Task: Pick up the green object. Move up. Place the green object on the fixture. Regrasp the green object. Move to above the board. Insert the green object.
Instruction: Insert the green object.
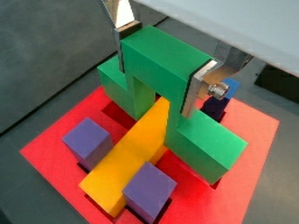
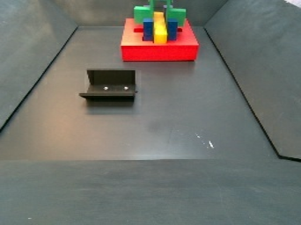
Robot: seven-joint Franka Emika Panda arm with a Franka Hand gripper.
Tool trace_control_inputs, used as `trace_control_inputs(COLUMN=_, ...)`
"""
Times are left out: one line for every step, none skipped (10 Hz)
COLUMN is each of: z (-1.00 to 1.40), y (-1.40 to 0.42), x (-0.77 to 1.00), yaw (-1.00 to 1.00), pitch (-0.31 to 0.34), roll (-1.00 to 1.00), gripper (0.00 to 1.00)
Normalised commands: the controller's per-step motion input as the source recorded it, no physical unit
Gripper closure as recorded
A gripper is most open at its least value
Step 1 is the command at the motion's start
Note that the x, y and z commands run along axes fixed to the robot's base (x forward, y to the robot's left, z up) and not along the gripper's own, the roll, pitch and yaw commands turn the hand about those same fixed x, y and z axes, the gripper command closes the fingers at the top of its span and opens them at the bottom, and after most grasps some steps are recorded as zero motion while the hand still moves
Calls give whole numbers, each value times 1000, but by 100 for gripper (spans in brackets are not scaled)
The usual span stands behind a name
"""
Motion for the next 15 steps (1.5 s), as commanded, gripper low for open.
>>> trace_control_inputs(z=-231, y=86, x=217, yaw=171, pitch=0, roll=-59, gripper=100)
trace_control_inputs(z=-200, y=86, x=229, yaw=234, pitch=-3, roll=-161, gripper=100)
trace_control_inputs(z=-123, y=137, x=226, yaw=291, pitch=-43, roll=-287, gripper=100)
trace_control_inputs(z=-100, y=100, x=186, yaw=300, pitch=-61, roll=-309, gripper=100)
trace_control_inputs(z=-83, y=31, x=103, yaw=297, pitch=-63, roll=-287, gripper=100)
trace_control_inputs(z=-91, y=0, x=0, yaw=243, pitch=-60, roll=-194, gripper=100)
trace_control_inputs(z=-106, y=-69, x=-46, yaw=83, pitch=-63, roll=-46, gripper=100)
trace_control_inputs(z=-143, y=-166, x=-80, yaw=14, pitch=-63, roll=0, gripper=100)
trace_control_inputs(z=-146, y=-146, x=-86, yaw=0, pitch=-69, roll=0, gripper=100)
trace_control_inputs(z=-151, y=-91, x=-83, yaw=0, pitch=-66, roll=14, gripper=100)
trace_control_inputs(z=-226, y=0, x=-37, yaw=0, pitch=-64, roll=79, gripper=100)
trace_control_inputs(z=-286, y=0, x=0, yaw=0, pitch=-79, roll=100, gripper=100)
trace_control_inputs(z=-314, y=69, x=103, yaw=169, pitch=-86, roll=74, gripper=100)
trace_control_inputs(z=-260, y=77, x=166, yaw=303, pitch=-60, roll=0, gripper=100)
trace_control_inputs(z=-191, y=0, x=177, yaw=354, pitch=-36, roll=0, gripper=100)
